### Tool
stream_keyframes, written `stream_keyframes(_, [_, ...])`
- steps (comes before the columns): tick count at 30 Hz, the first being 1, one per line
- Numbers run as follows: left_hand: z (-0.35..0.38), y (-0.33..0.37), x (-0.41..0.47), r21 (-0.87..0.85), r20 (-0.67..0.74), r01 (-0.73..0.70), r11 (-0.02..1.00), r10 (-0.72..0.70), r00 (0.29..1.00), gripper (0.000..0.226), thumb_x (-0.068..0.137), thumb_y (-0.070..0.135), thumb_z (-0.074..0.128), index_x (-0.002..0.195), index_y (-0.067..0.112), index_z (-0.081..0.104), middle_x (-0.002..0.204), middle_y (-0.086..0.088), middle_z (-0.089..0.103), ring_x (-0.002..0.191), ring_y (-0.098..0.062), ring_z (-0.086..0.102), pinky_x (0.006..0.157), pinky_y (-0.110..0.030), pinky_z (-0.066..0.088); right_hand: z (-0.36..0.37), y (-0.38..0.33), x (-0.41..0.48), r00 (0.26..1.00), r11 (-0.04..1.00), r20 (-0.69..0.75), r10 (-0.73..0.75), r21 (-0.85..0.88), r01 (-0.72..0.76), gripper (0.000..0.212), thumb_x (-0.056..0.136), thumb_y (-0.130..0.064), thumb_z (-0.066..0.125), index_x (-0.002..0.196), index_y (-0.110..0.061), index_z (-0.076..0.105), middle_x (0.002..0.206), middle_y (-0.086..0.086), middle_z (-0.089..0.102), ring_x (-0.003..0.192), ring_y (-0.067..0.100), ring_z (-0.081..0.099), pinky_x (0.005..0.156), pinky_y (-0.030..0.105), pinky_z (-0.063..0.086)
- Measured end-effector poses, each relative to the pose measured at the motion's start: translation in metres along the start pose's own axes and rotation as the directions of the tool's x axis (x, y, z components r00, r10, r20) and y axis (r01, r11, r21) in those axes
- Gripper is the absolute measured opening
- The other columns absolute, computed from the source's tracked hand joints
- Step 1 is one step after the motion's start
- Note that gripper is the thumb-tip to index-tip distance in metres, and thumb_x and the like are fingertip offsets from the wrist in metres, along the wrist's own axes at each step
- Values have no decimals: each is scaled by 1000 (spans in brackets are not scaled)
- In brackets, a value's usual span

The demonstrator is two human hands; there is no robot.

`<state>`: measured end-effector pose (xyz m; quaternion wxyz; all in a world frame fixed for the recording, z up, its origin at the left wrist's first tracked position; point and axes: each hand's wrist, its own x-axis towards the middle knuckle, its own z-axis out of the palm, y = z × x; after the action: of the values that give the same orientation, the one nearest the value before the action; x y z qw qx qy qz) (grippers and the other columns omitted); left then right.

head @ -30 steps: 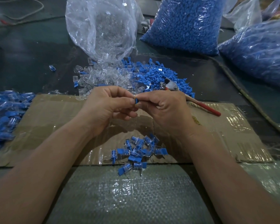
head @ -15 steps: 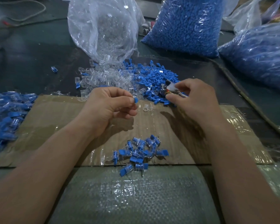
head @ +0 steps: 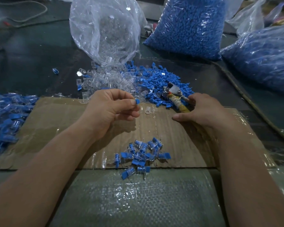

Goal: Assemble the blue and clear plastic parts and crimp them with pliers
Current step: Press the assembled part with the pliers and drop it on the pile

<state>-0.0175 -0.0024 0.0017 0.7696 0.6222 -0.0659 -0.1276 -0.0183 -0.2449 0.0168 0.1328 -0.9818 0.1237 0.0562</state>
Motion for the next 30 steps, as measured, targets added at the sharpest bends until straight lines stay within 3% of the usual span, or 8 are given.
stream_keyframes(5, [0,-1,-1,-37,-5,-1,999,1,1000,15,62,7,62,77,3,58,64,-11,68,58,-17,66,49,-19,52,-3,-4,-3,998,998,-68,-6,69,11,63,61,-50,77,110,-15,59,106,5,57,83,14,43,71,30,36])
stream_keyframes(9, [1,0,0,-42,-26,-7,999,6,1000,6,72,-1,58,77,3,56,61,-10,68,56,-15,66,49,-18,53,-6,-12,-11,984,993,-176,-18,112,38,37,65,-25,76,99,-16,65,90,4,61,80,19,52,69,31,42])
stream_keyframes(13, [1,0,0,-86,-59,-32,996,27,998,10,68,2,59,77,3,56,62,-10,67,56,-16,66,51,-19,54,-8,-20,-18,949,982,-297,-106,118,146,38,66,-8,68,103,-8,63,95,10,64,87,27,56,77,39,48])
stream_keyframes(17, [0,-2,1,-135,-97,-76,988,64,993,15,64,8,60,78,4,57,65,-10,68,59,-18,66,52,-20,54,-8,-26,-24,881,956,-415,-225,81,282,42,67,-2,60,108,-11,61,98,8,64,89,27,55,72,31,40])
stream_keyframes(20, [-1,-3,4,-134,-117,-98,986,82,990,13,66,8,60,78,6,58,66,-9,69,60,-18,67,51,-19,53,-6,-35,-31,835,912,-472,-282,140,386,44,67,2,58,109,-10,62,95,9,65,86,29,57,74,40,46])
stream_keyframes(25, [-1,-4,4,-115,-138,-158,981,142,980,5,76,2,58,80,5,58,67,-7,69,61,-15,67,53,-17,52,3,-43,-36,822,880,-429,-374,115,460,38,71,-4,61,107,-15,59,95,-5,54,95,20,53,80,36,44])
stream_keyframes(30, [1,-2,3,-102,-151,-211,972,194,969,15,67,10,61,80,4,58,69,-7,70,63,-16,68,54,-16,52,8,-48,-36,832,863,-313,-457,72,501,40,72,-10,64,110,-16,55,100,-9,46,101,15,48,85,32,42])
